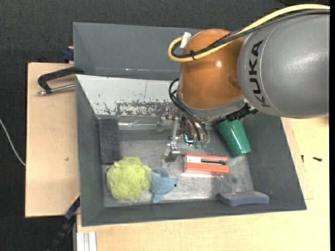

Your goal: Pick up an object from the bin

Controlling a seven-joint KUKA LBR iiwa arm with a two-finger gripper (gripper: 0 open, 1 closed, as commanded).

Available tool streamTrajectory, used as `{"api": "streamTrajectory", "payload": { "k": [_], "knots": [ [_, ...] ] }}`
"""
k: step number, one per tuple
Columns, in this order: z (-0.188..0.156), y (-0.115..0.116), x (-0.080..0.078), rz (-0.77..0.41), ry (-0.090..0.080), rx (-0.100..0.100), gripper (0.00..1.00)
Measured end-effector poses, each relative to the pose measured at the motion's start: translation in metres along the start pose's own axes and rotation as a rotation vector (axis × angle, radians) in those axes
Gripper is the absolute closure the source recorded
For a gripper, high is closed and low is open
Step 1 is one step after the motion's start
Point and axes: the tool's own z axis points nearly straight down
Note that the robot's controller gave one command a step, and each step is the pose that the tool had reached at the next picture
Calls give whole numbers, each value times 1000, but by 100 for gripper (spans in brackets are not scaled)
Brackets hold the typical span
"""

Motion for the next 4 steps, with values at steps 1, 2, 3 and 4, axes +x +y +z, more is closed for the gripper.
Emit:
{"api": "streamTrajectory", "payload": {
  "k": [1, 2, 3, 4],
  "knots": [
    [-4, -1, -2, 1, -8, -1, 0],
    [36, -3, 10, -22, -16, -2, 0],
    [138, 73, 14, -109, -8, 1, 100],
    [138, 73, 14, -109, -8, 0, 100]
  ]
}}
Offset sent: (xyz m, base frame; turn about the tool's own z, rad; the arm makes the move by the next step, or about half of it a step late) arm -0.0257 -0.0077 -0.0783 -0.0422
